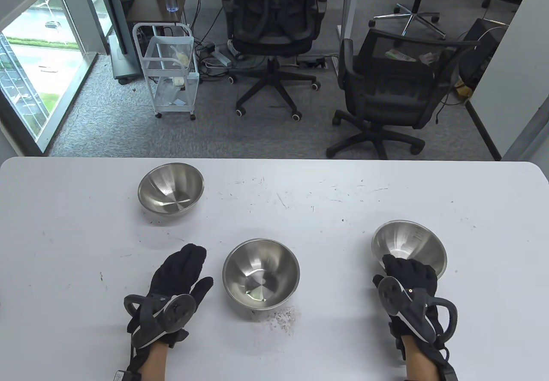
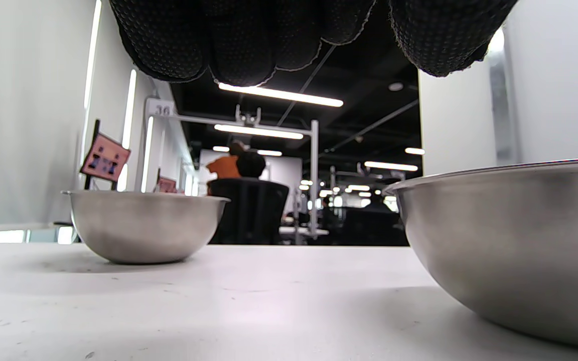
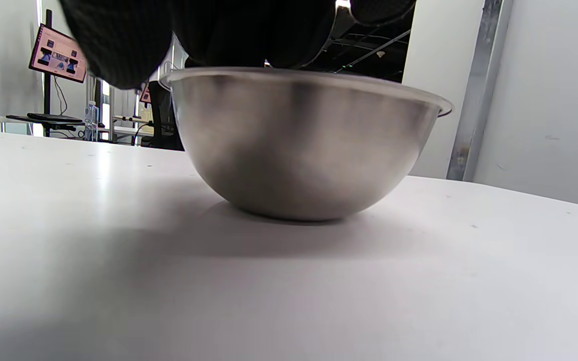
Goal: Nest mixing bowl into mixing bowl
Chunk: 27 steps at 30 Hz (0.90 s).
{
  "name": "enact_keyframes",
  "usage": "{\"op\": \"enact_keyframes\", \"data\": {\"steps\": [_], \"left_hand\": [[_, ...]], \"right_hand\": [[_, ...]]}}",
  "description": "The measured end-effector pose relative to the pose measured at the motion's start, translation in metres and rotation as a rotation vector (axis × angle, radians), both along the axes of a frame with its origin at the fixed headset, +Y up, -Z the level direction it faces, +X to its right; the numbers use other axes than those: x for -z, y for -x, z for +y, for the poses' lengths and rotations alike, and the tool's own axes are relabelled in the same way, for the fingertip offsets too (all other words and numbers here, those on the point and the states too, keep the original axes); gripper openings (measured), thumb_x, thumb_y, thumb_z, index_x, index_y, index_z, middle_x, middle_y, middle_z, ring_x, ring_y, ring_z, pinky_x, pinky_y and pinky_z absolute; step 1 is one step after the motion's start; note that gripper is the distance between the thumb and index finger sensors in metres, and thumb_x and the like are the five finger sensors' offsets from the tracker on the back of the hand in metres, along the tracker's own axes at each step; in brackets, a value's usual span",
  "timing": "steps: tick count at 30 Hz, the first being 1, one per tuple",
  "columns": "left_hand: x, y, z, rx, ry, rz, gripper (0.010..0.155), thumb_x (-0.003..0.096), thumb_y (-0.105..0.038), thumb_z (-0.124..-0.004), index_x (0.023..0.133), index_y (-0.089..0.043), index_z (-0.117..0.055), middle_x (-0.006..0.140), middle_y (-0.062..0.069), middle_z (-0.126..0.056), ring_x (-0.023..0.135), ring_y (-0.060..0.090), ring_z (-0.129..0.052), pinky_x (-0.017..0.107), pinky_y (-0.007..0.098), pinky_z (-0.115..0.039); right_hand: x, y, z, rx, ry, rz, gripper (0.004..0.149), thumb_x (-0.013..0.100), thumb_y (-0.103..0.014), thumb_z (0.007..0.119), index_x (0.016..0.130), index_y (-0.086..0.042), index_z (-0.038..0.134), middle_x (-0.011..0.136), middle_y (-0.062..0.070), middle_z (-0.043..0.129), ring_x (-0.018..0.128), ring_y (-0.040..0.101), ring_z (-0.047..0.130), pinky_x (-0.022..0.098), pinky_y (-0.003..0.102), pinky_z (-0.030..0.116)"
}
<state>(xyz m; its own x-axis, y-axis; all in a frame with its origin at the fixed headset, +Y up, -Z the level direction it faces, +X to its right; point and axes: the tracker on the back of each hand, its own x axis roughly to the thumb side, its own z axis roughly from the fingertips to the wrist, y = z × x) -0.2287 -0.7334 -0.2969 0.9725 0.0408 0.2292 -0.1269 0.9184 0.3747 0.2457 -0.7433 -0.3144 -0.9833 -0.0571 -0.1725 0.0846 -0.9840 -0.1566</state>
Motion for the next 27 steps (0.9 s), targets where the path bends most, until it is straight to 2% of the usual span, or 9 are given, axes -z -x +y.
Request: {"op": "enact_keyframes", "data": {"steps": [7,11,12,27], "left_hand": [[0.000,0.001,0.000,-0.010,0.001,-0.005,0.075,0.0493,-0.057,-0.074,0.114,-0.029,-0.051,0.118,0.003,-0.064,0.101,0.027,-0.075,0.069,0.051,-0.076],[0.000,0.001,0.000,-0.011,-0.001,-0.008,0.075,0.0493,-0.057,-0.074,0.114,-0.029,-0.051,0.119,0.003,-0.064,0.101,0.027,-0.075,0.069,0.051,-0.076],[0.000,0.000,0.000,-0.014,-0.001,-0.010,0.075,0.0493,-0.057,-0.074,0.115,-0.029,-0.051,0.118,0.003,-0.064,0.101,0.027,-0.075,0.069,0.051,-0.076],[0.000,-0.002,0.000,-0.017,0.002,-0.021,0.075,0.0494,-0.057,-0.074,0.115,-0.029,-0.051,0.119,0.003,-0.064,0.101,0.027,-0.075,0.069,0.051,-0.076]], "right_hand": [[0.005,-0.003,-0.007,-0.022,-0.007,-0.035,0.035,0.046,-0.040,0.088,0.082,-0.037,0.087,0.076,-0.009,0.105,0.078,0.021,0.097,0.070,0.056,0.064],[0.004,-0.001,-0.007,-0.047,-0.030,-0.037,0.033,0.046,-0.039,0.088,0.079,-0.038,0.088,0.074,-0.009,0.105,0.077,0.021,0.097,0.070,0.056,0.064],[0.004,0.000,-0.006,-0.057,-0.046,-0.040,0.032,0.046,-0.038,0.089,0.078,-0.038,0.088,0.073,-0.018,0.104,0.076,0.021,0.098,0.070,0.056,0.065],[0.000,0.025,-0.001,-0.132,-0.174,0.031,0.029,0.045,-0.036,0.091,0.074,-0.040,0.089,0.070,-0.017,0.104,0.075,0.019,0.097,0.069,0.055,0.066]]}}
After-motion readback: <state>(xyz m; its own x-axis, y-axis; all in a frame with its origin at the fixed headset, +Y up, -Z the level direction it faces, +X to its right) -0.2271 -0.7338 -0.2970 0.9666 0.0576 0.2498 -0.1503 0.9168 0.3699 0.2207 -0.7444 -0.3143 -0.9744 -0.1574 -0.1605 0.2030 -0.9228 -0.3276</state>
